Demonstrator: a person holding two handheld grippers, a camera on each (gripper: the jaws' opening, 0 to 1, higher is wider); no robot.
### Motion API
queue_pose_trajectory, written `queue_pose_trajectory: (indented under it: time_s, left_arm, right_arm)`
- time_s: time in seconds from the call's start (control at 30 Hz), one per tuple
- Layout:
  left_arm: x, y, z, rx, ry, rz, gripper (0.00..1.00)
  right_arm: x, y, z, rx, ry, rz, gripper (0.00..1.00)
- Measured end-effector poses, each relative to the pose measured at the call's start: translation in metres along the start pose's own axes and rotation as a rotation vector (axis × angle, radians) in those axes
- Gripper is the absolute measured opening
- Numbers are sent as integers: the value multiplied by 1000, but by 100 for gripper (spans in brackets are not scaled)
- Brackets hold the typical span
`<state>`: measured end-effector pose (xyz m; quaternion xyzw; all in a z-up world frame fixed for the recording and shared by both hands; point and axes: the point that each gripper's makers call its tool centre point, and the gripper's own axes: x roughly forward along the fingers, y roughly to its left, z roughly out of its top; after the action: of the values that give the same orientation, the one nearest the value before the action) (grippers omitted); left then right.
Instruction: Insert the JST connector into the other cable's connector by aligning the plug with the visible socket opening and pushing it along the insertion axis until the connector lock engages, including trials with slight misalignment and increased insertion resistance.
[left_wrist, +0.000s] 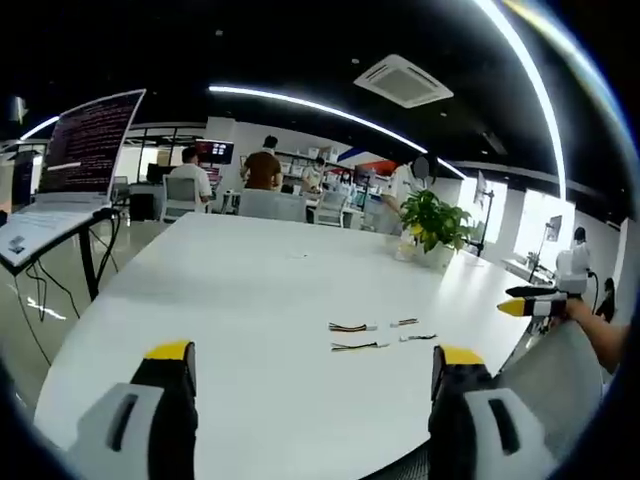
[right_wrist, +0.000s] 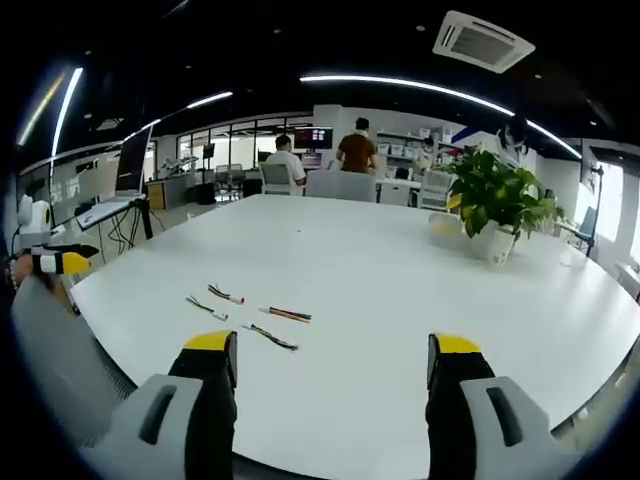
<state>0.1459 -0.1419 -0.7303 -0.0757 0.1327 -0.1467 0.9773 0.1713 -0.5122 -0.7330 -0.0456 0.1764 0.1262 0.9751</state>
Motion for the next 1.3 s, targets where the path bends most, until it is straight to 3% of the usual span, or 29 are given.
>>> queue_pose_trajectory:
  time_s: [0.07, 0.37, 0.9, 1.3]
  left_arm:
    - [-1, -1, 6, 5, -36, -5, 94]
    - [0, -3, -3, 19, 24, -13, 88]
    - [-1, -8, -14, 20, 95, -15, 87]
    - [-2, -8, -13, 26, 104, -8, 87]
  right_arm:
    - [0, 1, 0, -1, 0, 4, 75]
    - [0, 2, -1, -6, 5, 10, 74]
    - [1, 3, -2, -13, 12, 19, 73]
    - [1, 5, -3, -22, 18, 27, 71]
